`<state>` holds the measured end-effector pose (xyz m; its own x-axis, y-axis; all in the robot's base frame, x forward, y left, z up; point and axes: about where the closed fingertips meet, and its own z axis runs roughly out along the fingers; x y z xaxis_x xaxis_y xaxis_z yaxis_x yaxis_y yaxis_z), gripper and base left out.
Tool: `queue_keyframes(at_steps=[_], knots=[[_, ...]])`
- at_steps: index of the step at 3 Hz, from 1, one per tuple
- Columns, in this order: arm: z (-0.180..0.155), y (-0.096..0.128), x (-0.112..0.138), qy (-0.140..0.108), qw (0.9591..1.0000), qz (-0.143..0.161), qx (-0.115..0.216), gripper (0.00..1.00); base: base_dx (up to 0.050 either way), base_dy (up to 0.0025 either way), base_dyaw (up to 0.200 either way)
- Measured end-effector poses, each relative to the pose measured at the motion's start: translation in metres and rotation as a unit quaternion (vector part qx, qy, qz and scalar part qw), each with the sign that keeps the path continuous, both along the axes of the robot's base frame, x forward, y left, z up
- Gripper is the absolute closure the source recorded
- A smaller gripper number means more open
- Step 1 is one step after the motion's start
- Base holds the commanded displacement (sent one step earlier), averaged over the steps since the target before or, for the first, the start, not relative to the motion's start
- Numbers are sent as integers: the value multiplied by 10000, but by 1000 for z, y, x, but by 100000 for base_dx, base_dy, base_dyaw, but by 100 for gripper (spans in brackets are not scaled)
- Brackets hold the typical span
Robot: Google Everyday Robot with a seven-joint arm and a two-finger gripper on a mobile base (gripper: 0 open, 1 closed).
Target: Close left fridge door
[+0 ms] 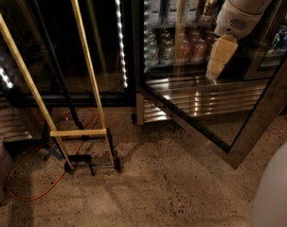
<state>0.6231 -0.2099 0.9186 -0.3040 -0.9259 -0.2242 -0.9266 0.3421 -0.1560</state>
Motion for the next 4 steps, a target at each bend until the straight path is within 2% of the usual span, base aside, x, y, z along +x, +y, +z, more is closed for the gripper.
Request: queue_keyframes(at_steps=[4], knots=[[0, 0, 0, 0, 10000, 0, 0, 0, 5001, -7, -250]])
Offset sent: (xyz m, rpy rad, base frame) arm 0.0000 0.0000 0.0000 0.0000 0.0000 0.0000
